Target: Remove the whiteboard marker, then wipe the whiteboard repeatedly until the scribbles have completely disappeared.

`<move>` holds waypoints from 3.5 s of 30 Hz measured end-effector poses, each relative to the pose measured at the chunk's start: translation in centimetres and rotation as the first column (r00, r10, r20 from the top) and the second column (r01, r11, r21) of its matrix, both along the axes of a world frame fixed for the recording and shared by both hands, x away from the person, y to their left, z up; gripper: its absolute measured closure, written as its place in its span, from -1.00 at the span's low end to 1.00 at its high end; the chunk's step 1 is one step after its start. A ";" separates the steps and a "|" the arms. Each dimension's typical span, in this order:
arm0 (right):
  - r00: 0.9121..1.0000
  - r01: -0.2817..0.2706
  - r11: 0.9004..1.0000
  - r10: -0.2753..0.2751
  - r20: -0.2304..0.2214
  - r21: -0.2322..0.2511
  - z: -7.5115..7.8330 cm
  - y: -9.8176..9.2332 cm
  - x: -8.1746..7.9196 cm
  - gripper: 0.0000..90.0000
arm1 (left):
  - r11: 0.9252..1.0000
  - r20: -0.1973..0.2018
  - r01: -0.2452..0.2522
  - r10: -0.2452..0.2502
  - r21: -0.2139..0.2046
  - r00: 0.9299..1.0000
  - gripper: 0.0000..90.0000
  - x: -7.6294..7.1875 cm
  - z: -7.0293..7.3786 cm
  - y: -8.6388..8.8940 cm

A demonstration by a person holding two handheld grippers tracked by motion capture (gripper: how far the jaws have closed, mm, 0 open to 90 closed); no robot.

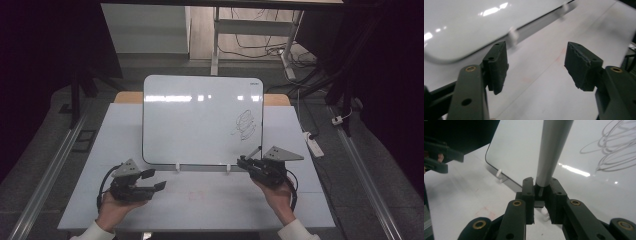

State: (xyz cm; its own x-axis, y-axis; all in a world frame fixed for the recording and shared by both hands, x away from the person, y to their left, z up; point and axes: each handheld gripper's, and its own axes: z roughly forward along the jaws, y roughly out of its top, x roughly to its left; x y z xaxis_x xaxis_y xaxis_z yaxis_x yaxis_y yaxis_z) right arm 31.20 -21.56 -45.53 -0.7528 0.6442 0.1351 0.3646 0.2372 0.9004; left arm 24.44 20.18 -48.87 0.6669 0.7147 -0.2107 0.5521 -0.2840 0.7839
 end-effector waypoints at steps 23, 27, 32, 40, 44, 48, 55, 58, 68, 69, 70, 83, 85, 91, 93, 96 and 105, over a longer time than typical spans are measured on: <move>0.967 0.119 0.993 -0.114 0.228 -0.011 5.2 -0.9 9.6 0.73 | 0.998 0.009 -0.059 0.059 0.030 0.998 -0.50 -0.6 -2.2 3.1; 0.958 0.158 0.987 -0.152 0.242 -0.007 5.8 -0.7 12.3 0.73 | 0.997 0.005 -0.059 0.059 0.040 0.998 -0.50 -0.6 -2.4 3.0; 0.951 0.204 0.978 -0.192 0.241 -0.029 5.9 -0.1 15.3 0.73 | 0.997 0.004 -0.065 0.065 0.047 0.998 -0.50 -0.6 -2.5 3.0; 0.969 0.093 0.986 -0.058 0.239 -0.138 3.1 0.8 13.4 0.73 | 0.996 0.004 -0.073 0.073 0.045 0.997 -0.50 -1.0 -2.6 3.3; 0.953 0.222 0.975 -0.218 0.212 0.000 4.2 -0.8 14.7 0.73 | 0.997 0.004 -0.069 0.069 0.043 0.998 -0.50 -1.0 -2.5 3.1; 0.965 0.073 0.982 -0.025 0.260 -0.176 2.6 2.0 12.9 0.73 | 0.997 0.015 -0.059 0.058 0.042 0.998 -0.49 -1.2 -2.2 2.9; 0.950 0.225 0.974 -0.214 0.229 -0.022 3.5 -0.2 14.1 0.73 | 0.998 0.010 -0.050 0.050 0.033 0.999 -0.49 -0.9 -2.3 2.7; 0.959 0.102 0.982 -0.054 0.280 -0.162 2.7 1.7 13.0 0.73 | 0.998 0.005 -0.053 0.053 0.032 0.999 -0.49 -0.6 -2.4 2.8; 0.959 0.106 0.985 -0.065 0.276 -0.138 2.7 2.4 13.2 0.73 | 0.998 0.006 -0.055 0.055 0.024 0.998 -0.49 -0.6 -2.3 2.8; 0.952 0.169 0.981 -0.137 0.276 -0.096 3.2 1.5 13.7 0.73 | 0.998 0.001 -0.055 0.055 0.025 0.998 -0.49 -0.6 -2.4 2.8; 0.944 0.214 0.976 -0.194 0.267 -0.049 3.6 0.5 14.2 0.73 | 0.998 0.001 -0.055 0.055 0.025 0.998 -0.49 -0.6 -2.4 2.8; 0.947 0.207 0.978 -0.196 0.254 -0.017 2.8 0.3 13.7 0.73 | 0.998 0.009 -0.058 0.058 0.016 0.998 -0.49 -0.8 -2.2 3.0; 0.958 0.159 0.986 -0.143 0.247 -0.047 2.4 1.0 13.2 0.73 | 0.998 0.009 -0.059 0.059 0.013 0.998 -0.49 -0.8 -2.2 3.0; 0.941 0.244 0.970 -0.240 0.240 0.016 2.8 -1.2 13.7 0.73 | 0.998 0.000 -0.057 0.057 0.017 0.998 -0.49 -0.7 -2.4 2.9; 0.956 0.165 0.984 -0.141 0.257 -0.072 2.3 0.0 12.9 0.73 | 0.998 0.004 -0.057 0.056 0.015 0.998 -0.49 -0.8 -2.3 2.9; 0.949 0.177 0.979 -0.142 0.281 -0.103 2.6 0.0 12.9 0.73 | 0.998 -0.004 -0.059 0.059 0.015 0.998 -0.49 -0.6 -2.4 2.9; 0.945 0.191 0.976 -0.154 0.289 -0.106 3.0 0.0 13.3 0.73 | 0.998 -0.007 -0.063 0.063 0.015 0.998 -0.49 -0.5 -2.5 3.0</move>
State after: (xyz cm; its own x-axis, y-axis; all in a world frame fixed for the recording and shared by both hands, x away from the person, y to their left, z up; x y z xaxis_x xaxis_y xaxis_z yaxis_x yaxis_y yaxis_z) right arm 44.54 -21.61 -42.51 -0.6242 0.7652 -0.1573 0.1502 0.3152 0.9371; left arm 23.92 23.19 -51.32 0.6193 0.7580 -0.2047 0.5748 -0.2601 0.7759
